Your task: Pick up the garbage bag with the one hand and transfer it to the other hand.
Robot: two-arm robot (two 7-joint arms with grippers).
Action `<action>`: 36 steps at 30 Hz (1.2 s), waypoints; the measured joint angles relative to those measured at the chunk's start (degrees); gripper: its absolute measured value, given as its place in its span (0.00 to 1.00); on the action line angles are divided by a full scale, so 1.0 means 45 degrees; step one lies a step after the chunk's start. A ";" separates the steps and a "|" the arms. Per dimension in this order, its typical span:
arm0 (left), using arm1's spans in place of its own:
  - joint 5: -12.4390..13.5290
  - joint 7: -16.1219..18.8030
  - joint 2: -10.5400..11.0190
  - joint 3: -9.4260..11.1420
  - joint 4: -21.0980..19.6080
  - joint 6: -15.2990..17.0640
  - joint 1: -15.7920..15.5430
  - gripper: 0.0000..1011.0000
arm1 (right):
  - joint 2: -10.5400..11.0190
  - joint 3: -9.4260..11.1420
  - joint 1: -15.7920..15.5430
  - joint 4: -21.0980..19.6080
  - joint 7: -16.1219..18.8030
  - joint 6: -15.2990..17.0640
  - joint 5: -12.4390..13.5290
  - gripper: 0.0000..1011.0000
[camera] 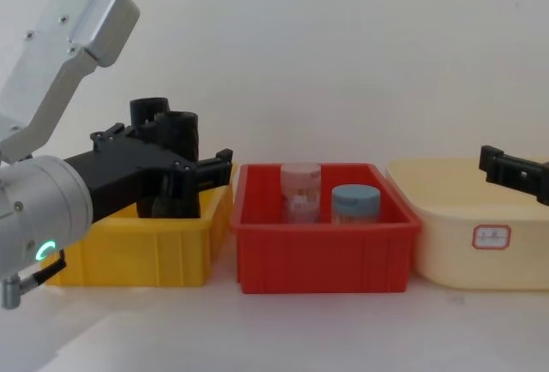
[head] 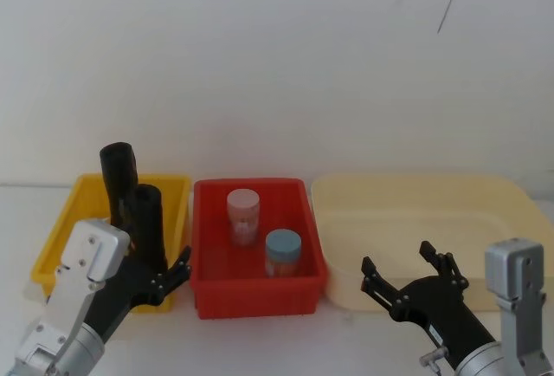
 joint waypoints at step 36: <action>0.0535 0.0595 0.0131 -0.0272 -0.0350 0.0182 0.0223 0.99 | 0.0000 -0.0001 0.0000 -0.0001 0.0000 0.0000 0.0000 0.99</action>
